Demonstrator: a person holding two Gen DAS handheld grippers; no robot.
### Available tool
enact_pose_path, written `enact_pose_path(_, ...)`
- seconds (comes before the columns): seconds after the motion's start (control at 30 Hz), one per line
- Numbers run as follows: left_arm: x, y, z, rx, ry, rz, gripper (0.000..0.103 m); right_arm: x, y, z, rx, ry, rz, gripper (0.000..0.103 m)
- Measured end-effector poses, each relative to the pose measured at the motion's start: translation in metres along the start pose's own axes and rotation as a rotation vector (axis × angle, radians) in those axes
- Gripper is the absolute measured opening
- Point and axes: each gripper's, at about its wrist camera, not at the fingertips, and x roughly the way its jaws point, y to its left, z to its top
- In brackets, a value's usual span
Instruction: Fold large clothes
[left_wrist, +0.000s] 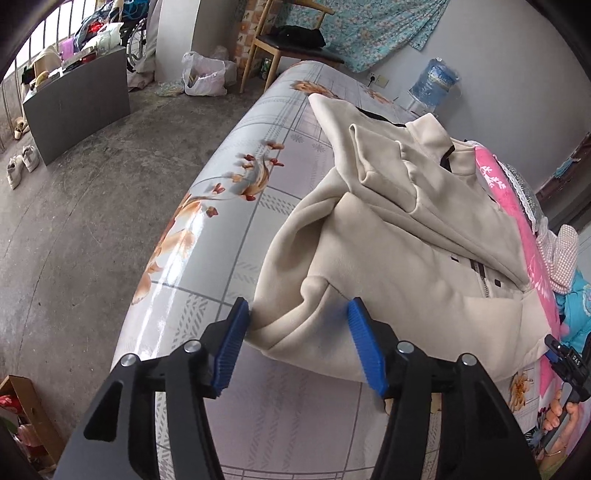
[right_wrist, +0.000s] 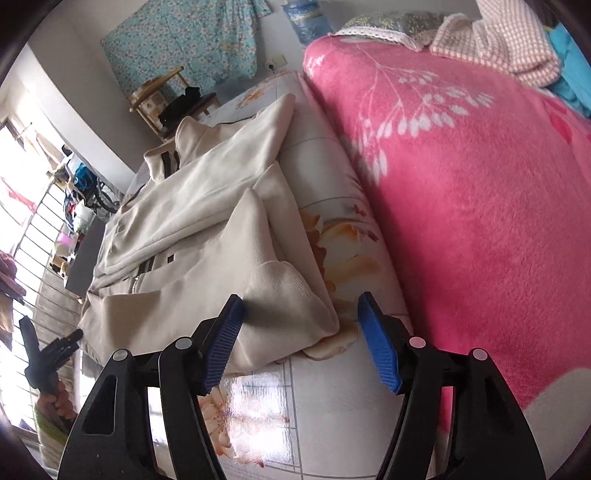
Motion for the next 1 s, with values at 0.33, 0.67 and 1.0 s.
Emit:
enact_pose_path(0.33,-0.021,-0.025,-0.010,0.181,-0.083,0.113,0.013,0.001,0.023,0.006,-0.116,-0.003,-0.083,0.010)
enact_pose_path(0.67,-0.049,0.005,-0.035,0.114,0.024,0.041,0.018,-0.025,0.007,-0.009,-0.042,0.043,-0.028,0.022)
enact_pose_path(1.0,-0.072,-0.006,-0.028,0.120,-0.092,-0.015,0.026,-0.063,0.016,-0.008,-0.059,-0.091,-0.054,0.059)
